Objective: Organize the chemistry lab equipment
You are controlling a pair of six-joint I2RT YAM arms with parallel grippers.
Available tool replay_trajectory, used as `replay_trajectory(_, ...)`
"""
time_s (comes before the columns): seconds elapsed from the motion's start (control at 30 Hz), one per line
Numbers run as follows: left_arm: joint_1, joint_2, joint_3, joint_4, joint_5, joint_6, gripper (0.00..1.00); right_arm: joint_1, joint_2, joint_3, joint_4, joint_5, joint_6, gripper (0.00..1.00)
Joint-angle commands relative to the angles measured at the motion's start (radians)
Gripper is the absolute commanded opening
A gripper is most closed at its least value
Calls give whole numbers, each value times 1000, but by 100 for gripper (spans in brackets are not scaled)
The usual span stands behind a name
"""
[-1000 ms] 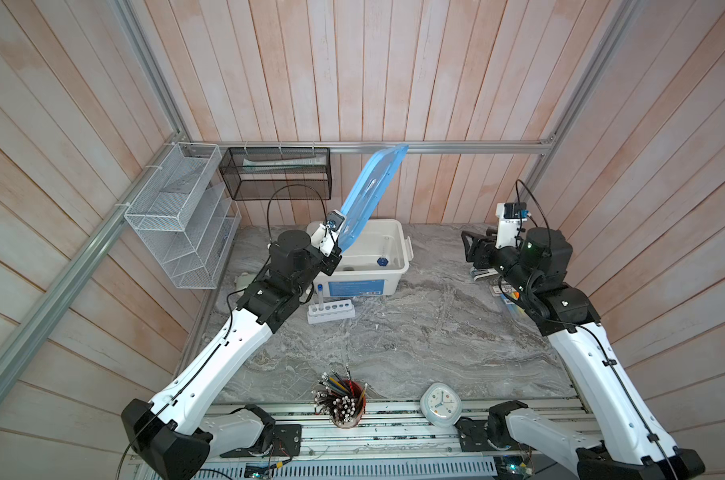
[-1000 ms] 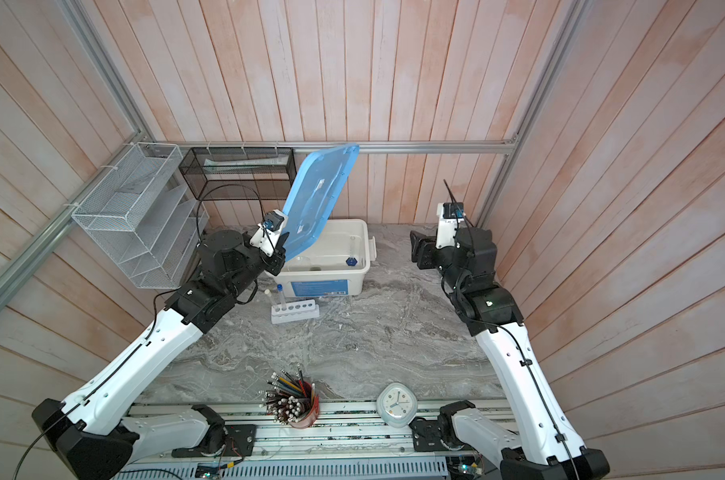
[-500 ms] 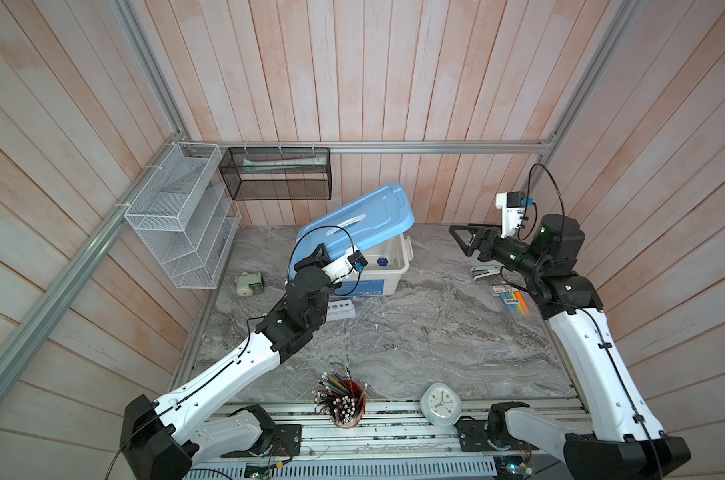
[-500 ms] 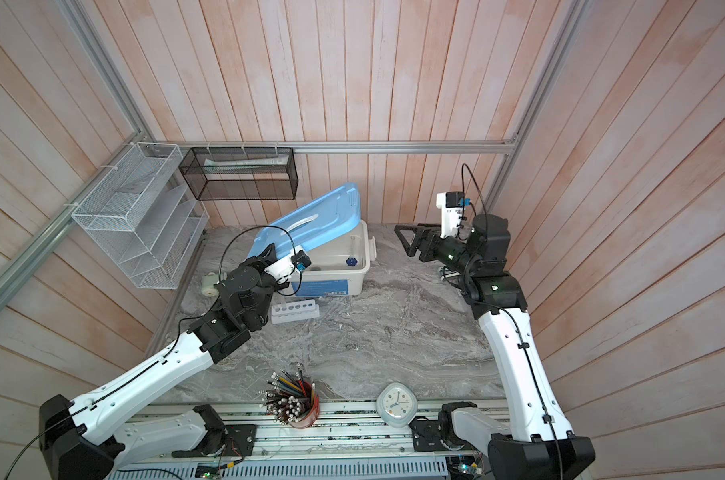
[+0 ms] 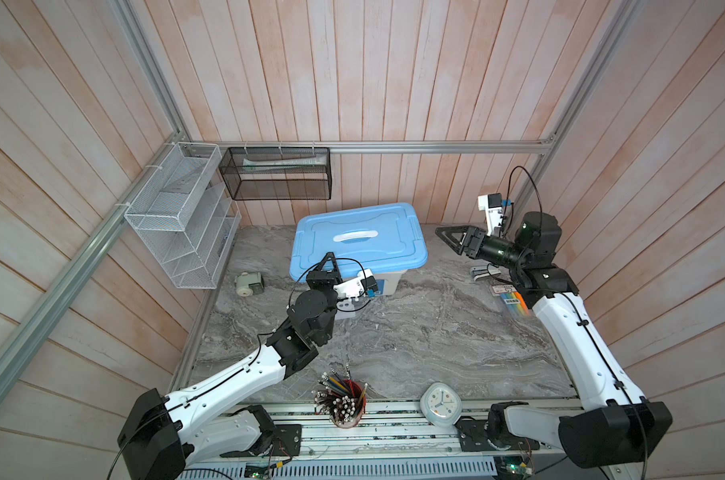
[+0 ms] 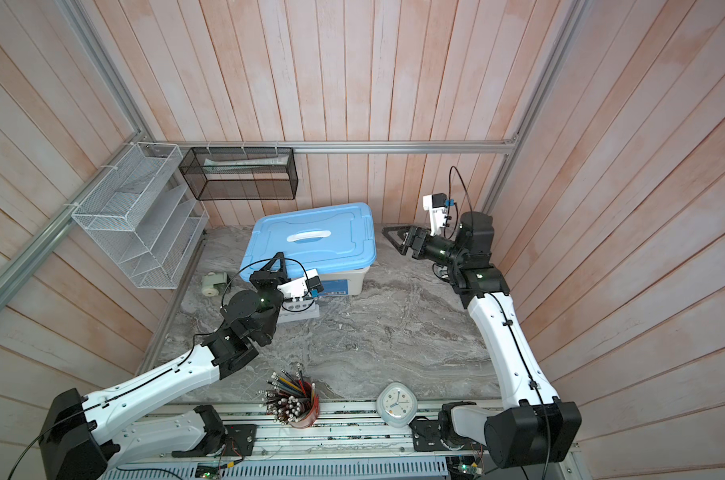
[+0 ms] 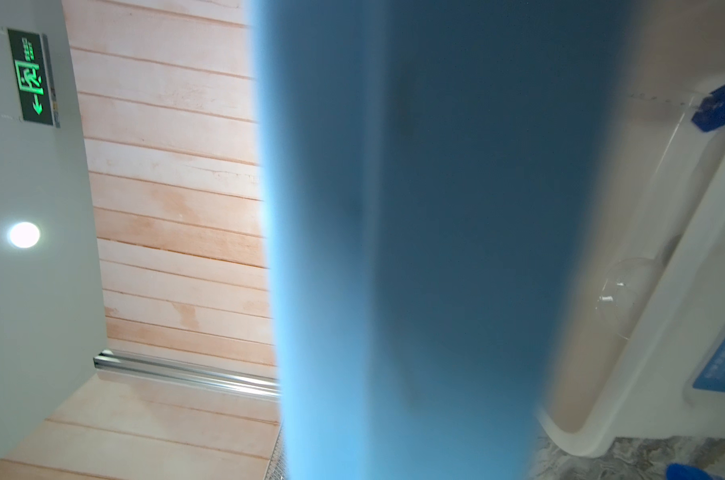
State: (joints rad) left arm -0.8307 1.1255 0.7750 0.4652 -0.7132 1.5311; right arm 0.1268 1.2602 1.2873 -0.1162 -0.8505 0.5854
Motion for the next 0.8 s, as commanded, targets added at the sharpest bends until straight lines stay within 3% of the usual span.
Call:
replay_trajectory(0.0, -9, -23, -12, 105, 21, 70, 5, 29, 38, -19, 47, -42, 28, 86)
replay_trajectory(0.33, -22, -38, -54, 124, 37, 111, 3, 43, 96, -72, 24, -3, 0, 83)
replay_trajectory(0.77, -53, -36, -76, 102, 54, 117, 3, 94, 171, -98, 152, -89, 98, 77)
